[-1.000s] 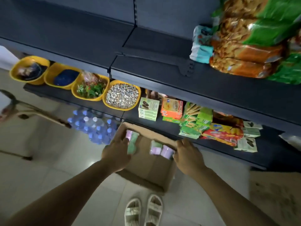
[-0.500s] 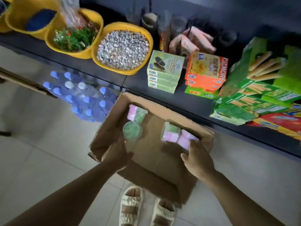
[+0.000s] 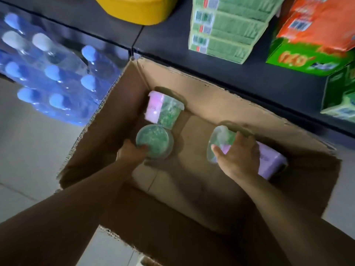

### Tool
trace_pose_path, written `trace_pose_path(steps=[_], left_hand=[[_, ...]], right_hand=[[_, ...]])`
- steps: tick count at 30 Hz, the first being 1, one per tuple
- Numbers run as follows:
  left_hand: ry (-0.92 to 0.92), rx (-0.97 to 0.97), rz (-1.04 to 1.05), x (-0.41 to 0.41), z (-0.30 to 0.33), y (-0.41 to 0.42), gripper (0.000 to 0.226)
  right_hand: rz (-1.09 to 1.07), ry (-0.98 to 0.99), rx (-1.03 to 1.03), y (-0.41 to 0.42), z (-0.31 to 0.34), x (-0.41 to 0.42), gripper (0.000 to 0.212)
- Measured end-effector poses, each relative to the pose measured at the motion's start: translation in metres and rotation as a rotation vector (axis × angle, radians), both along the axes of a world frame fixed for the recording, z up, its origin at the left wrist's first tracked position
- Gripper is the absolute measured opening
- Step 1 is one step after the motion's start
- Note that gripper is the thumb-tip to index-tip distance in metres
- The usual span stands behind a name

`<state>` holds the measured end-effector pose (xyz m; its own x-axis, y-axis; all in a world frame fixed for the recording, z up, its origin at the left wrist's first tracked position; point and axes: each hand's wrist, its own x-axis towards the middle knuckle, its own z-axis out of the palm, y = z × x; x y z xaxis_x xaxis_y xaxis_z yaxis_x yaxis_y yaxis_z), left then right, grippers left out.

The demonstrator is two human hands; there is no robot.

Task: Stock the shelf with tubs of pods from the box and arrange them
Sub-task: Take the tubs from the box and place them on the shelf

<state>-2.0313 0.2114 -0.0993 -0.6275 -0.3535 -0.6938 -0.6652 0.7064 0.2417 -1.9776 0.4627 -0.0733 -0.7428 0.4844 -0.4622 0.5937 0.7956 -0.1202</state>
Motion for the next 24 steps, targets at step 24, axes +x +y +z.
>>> trace_pose_path(steps=[24], left_hand=[[-0.065,0.633,0.575,0.011,-0.028,0.034,0.071]], right_hand=[[-0.450,0.012,-0.358,-0.014,-0.001,0.023,0.082]])
